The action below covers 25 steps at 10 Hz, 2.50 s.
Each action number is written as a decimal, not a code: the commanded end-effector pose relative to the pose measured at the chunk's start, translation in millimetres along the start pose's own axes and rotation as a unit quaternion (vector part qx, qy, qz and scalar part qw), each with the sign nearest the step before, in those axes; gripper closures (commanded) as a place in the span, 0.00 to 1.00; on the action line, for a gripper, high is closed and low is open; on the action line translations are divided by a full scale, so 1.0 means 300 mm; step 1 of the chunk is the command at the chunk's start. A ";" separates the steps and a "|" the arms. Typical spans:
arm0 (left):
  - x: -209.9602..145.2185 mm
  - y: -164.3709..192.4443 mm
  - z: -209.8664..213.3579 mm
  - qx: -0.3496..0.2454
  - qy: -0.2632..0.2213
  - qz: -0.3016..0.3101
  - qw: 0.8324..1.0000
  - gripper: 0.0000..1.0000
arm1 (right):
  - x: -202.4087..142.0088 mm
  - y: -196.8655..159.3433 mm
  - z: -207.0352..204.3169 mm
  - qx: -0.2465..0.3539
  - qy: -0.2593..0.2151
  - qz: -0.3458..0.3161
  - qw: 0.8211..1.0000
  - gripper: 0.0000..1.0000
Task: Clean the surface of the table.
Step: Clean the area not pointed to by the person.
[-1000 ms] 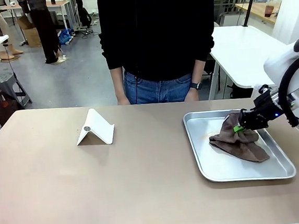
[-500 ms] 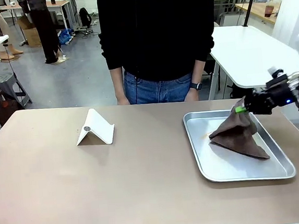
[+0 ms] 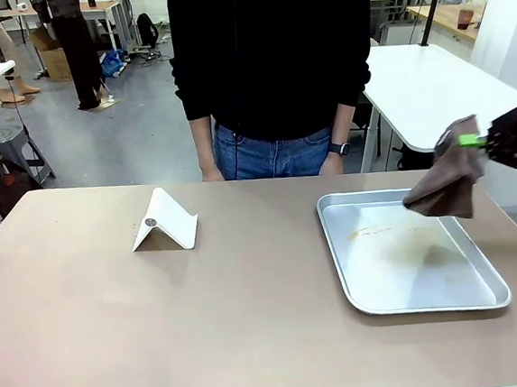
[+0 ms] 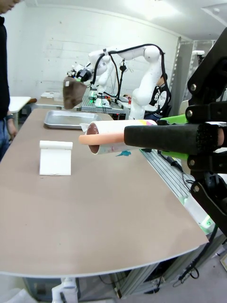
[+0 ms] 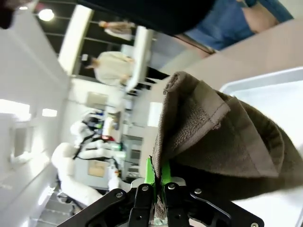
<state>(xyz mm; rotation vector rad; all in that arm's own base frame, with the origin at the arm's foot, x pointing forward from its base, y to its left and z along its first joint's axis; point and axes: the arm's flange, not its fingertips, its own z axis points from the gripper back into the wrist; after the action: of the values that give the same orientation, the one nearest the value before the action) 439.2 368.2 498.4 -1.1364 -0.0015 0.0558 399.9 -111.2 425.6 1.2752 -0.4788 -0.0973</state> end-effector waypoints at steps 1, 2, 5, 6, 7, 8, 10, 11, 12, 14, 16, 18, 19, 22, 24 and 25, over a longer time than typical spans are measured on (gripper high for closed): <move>-0.009 -0.015 0.012 -0.001 0.004 0.004 1.000 0.78 | -0.035 -0.026 0.140 0.105 -0.027 0.024 0.994 1.00; -0.009 -0.015 0.012 -0.001 0.004 0.004 1.000 0.78 | -0.046 -0.029 0.221 0.138 -0.035 0.026 0.989 1.00; -0.009 -0.015 0.012 -0.001 0.004 0.004 1.000 0.78 | -0.086 -0.063 0.382 0.163 -0.072 0.023 0.984 1.00; -0.009 -0.015 0.012 -0.001 0.004 0.004 1.000 0.78 | -0.098 -0.077 0.398 0.167 -0.079 0.022 0.983 1.00; -0.009 -0.015 0.012 -0.001 0.004 0.004 1.000 0.78 | -0.109 -0.088 0.407 0.172 -0.085 0.025 0.981 1.00; -0.009 -0.015 0.012 -0.001 0.004 0.004 1.000 0.78 | -0.116 -0.091 0.413 0.174 -0.089 0.027 0.980 1.00; -0.009 -0.015 0.012 -0.001 0.004 0.004 1.000 0.78 | -0.119 -0.089 0.417 0.168 -0.091 0.027 0.981 1.00; -0.009 -0.015 0.012 -0.001 0.004 0.004 1.000 0.78 | -0.115 -0.085 0.405 0.165 -0.087 0.028 0.982 1.00; -0.009 -0.015 0.012 -0.001 0.004 0.004 1.000 0.78 | -0.106 -0.085 0.387 0.153 -0.088 0.028 0.984 1.00; -0.009 -0.015 0.012 -0.001 0.004 0.004 1.000 0.78 | -0.075 -0.085 0.295 0.093 -0.097 0.051 0.990 1.00; -0.009 -0.015 0.012 -0.001 0.004 0.004 1.000 0.78 | -0.025 -0.071 0.136 0.030 -0.072 0.084 0.993 1.00; -0.009 -0.015 0.012 -0.001 0.004 0.004 1.000 0.78 | 0.039 -0.119 0.041 0.027 -0.069 0.079 0.994 1.00; -0.009 -0.015 0.012 -0.001 0.004 0.004 1.000 0.78 | 0.064 -0.171 -0.005 0.005 -0.083 0.078 0.994 1.00; -0.009 -0.015 0.012 -0.001 0.004 0.004 1.000 0.78 | 0.091 -0.301 -0.122 -0.007 -0.068 0.105 0.992 1.00; -0.009 -0.015 0.012 -0.001 0.004 0.004 1.000 0.78 | 0.099 -0.368 -0.171 -0.004 -0.033 0.077 0.996 1.00; -0.009 -0.015 0.012 -0.001 0.004 0.004 1.000 0.78 | 0.094 -0.387 -0.179 -0.016 -0.022 0.065 0.998 1.00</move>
<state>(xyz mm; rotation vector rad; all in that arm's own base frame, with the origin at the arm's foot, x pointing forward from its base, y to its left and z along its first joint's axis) 439.5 368.3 497.3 -1.1376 -0.0001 0.0568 461.2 -105.9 311.1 1.2219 -0.6105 -0.0290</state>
